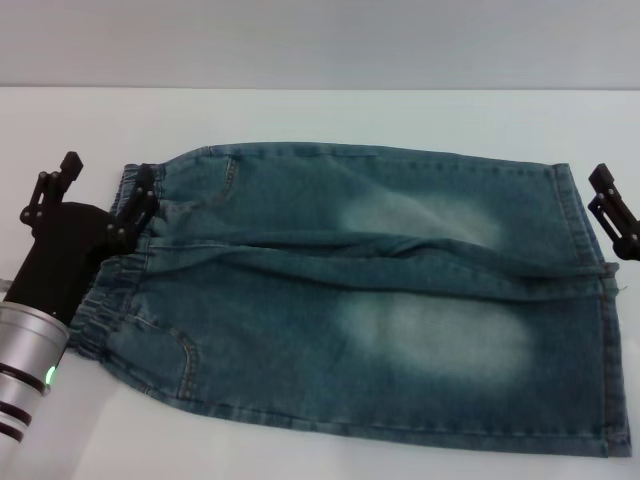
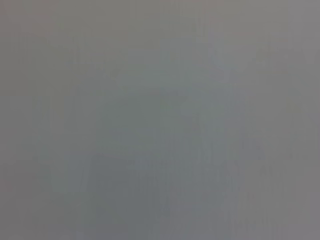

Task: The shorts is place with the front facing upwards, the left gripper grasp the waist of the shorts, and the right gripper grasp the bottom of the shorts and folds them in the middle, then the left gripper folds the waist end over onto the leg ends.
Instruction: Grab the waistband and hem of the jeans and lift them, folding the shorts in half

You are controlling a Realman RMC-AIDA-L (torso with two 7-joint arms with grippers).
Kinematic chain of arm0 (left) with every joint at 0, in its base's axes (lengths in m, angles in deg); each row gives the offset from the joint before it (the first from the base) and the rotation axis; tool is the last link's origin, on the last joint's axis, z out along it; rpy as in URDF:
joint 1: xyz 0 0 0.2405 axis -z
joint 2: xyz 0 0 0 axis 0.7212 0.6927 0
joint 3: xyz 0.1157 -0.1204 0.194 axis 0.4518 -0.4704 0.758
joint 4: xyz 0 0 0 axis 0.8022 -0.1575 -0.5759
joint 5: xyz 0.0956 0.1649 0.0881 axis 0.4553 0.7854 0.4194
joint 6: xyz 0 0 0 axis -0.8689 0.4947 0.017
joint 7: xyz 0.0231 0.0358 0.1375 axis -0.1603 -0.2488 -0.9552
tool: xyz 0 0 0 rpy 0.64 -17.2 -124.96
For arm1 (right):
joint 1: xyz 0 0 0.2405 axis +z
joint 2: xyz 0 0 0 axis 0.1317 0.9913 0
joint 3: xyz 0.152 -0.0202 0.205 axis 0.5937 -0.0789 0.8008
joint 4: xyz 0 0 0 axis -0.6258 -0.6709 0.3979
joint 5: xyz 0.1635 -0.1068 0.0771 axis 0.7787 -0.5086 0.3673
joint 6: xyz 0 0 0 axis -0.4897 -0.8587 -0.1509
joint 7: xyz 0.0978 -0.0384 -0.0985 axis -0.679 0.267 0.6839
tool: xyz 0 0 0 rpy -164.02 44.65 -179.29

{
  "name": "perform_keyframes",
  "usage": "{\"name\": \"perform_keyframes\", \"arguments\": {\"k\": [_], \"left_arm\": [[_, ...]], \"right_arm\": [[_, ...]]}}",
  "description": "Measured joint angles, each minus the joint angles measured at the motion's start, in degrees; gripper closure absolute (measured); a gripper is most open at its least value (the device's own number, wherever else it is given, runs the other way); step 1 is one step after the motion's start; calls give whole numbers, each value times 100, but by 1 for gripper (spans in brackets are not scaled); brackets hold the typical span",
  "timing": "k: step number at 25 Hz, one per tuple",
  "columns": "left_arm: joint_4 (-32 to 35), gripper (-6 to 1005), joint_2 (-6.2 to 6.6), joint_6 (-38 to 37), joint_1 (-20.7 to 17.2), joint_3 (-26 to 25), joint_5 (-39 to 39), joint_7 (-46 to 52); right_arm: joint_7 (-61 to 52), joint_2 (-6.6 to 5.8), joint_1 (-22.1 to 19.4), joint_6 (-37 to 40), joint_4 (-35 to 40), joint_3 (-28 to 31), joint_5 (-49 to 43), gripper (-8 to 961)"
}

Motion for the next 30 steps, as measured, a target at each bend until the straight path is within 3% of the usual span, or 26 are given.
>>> {"name": "perform_keyframes", "arguments": {"k": [11,15,17,21,23,26,28,29,30], "left_arm": [[6,160,-10,15,63,10,-3,-123],[-294,160,72,140,0,-24,101,12],[-825,161,261,653,-93,-104,142,357],[-2529,161,935,2651,-300,-308,305,753],[-3253,161,1097,3486,-465,-548,530,733],[-4095,161,1066,4591,-741,-1075,1037,727],[-4654,162,921,5484,-929,-1464,1486,724],[-4654,162,921,5484,-929,-1464,1486,724],[-5186,162,760,6384,-1070,-1774,1867,710]], "right_arm": [[-61,-15,-18,31,-84,-12,-5,216],[-923,-156,-86,-124,-342,-142,-104,215],[-1659,-309,-97,-200,-460,-200,-250,215],[-2701,-720,-240,-297,-955,-185,-757,215],[-3041,-960,-317,-586,-1359,-167,-957,215],[-3565,-1402,-405,-1558,-2227,-164,-1284,215],[-3834,-1739,-525,-2502,-3128,-189,-1391,216],[-3844,-1857,-604,-2902,-3535,-188,-1394,216],[-3820,-1987,-696,-3507,-4031,-170,-1399,216]]}}
